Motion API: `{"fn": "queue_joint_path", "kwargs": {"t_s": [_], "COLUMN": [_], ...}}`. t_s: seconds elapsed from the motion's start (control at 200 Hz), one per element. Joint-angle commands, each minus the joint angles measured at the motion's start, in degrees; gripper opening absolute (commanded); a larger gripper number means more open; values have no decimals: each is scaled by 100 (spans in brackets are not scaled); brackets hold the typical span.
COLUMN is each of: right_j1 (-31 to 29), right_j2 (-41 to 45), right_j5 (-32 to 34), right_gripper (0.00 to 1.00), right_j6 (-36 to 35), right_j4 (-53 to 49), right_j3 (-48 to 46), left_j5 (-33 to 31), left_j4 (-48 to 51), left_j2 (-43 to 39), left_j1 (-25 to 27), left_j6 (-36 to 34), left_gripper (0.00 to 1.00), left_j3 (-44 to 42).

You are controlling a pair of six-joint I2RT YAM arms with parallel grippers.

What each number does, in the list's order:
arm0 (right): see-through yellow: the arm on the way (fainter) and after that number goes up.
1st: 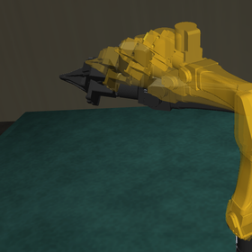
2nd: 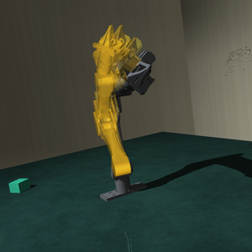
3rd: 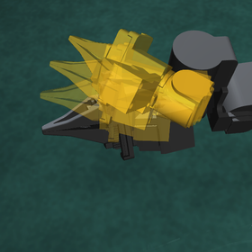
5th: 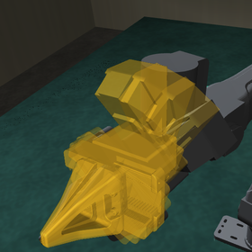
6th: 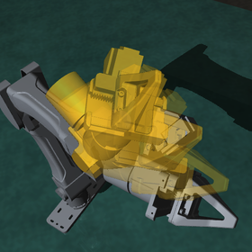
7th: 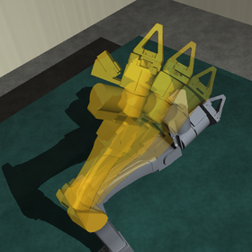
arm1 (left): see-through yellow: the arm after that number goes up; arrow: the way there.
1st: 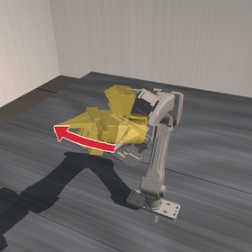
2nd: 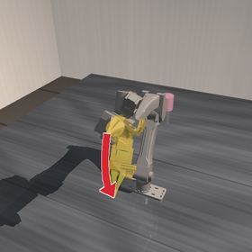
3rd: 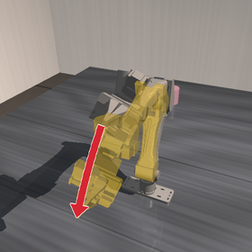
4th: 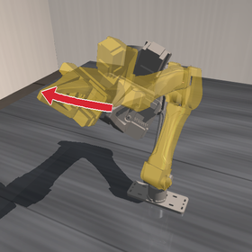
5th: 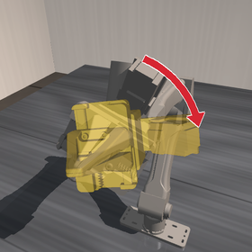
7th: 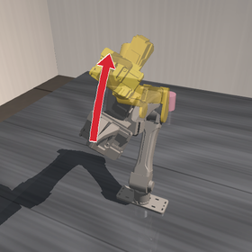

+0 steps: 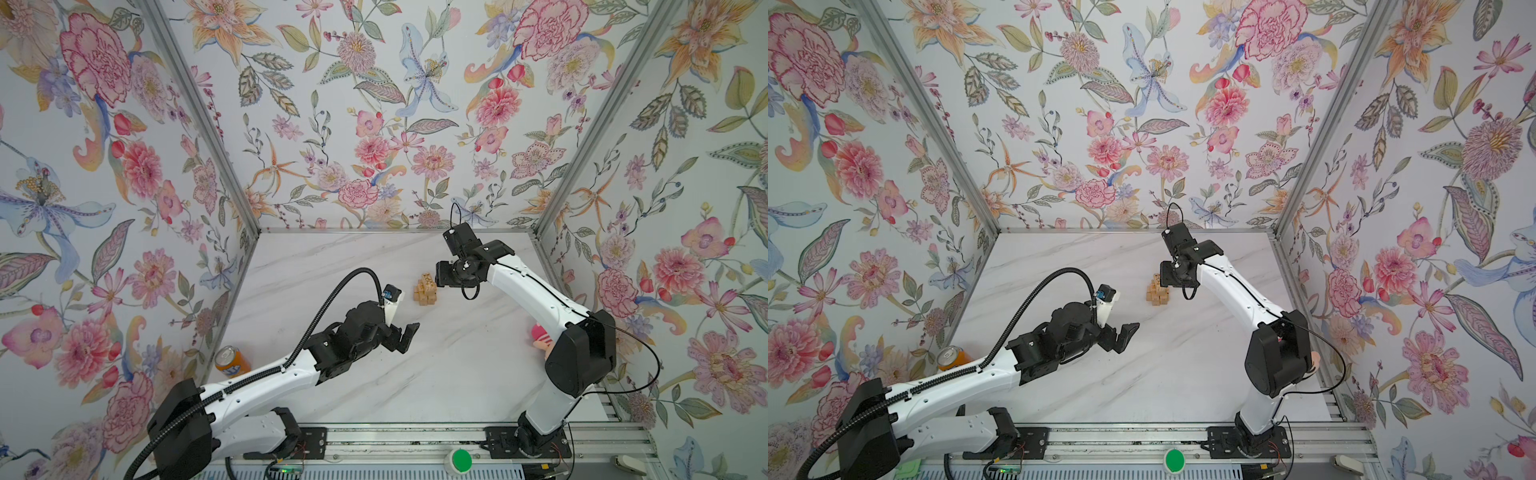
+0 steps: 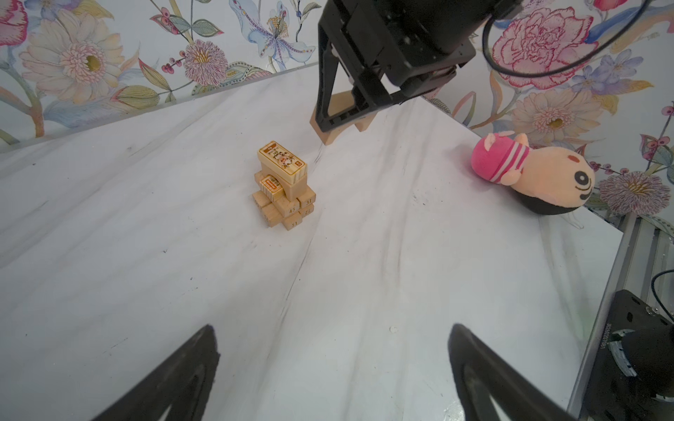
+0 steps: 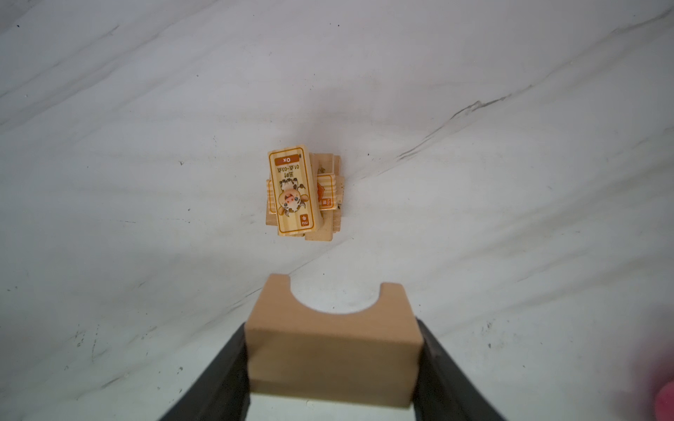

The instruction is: Build the wood block tower

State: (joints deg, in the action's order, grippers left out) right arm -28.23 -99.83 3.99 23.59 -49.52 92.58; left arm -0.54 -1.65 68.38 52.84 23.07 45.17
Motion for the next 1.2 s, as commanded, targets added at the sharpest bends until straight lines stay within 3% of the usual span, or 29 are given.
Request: {"fn": "queue_joint_path", "kwargs": {"t_s": [0.0, 0.66, 1.191], "right_j1": [103, 488, 591], "right_j2": [-96, -776, -1480], "right_j5": [-137, -412, -650], "right_gripper": [48, 47, 46], "right_j6": [-219, -493, -713], "right_j4": [-113, -145, -143], "right_j3": [284, 1097, 1790], "left_j5": [229, 612, 308], "left_j4": [98, 88, 202], "left_j2": [163, 631, 301], "left_j1": [-103, -572, -837], "left_j6": [-180, -321, -177], "left_gripper": [99, 99, 99], "left_j3": [251, 625, 329]}}
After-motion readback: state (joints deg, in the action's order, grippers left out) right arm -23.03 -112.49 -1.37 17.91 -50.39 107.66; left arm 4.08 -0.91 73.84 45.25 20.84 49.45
